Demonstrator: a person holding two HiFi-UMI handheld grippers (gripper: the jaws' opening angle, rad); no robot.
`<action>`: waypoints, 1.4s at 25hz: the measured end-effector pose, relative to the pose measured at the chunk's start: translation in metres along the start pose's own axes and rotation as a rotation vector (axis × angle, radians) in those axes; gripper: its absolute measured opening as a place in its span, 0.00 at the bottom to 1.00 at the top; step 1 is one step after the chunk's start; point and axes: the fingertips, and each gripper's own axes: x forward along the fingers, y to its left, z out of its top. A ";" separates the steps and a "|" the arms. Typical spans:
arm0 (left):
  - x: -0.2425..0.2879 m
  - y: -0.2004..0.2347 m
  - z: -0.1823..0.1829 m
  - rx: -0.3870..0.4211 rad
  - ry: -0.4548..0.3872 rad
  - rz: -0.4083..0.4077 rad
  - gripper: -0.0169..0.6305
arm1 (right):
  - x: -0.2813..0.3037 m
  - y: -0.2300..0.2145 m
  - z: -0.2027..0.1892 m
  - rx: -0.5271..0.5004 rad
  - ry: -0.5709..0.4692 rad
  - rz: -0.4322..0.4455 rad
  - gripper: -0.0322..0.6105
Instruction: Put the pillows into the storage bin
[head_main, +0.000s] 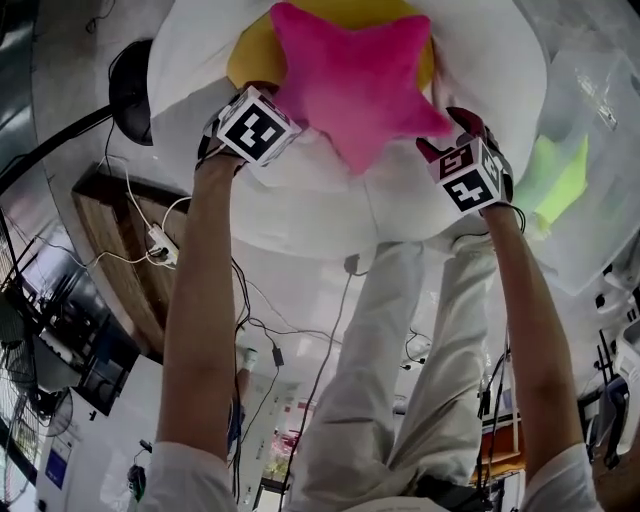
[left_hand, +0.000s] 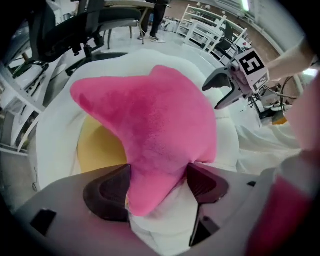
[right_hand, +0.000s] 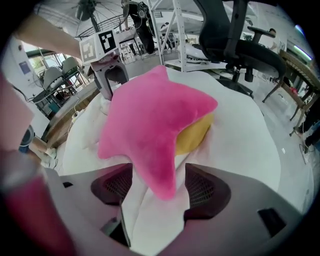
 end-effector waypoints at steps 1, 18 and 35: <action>0.002 0.000 0.000 0.012 0.006 -0.005 0.58 | 0.003 -0.001 0.000 -0.008 -0.003 0.000 0.58; 0.043 0.001 -0.004 -0.002 0.110 -0.118 0.71 | 0.067 0.002 -0.035 -0.275 0.105 0.017 0.52; 0.020 -0.032 0.009 -0.001 0.050 -0.129 0.61 | 0.028 -0.004 -0.040 -0.252 0.145 -0.030 0.42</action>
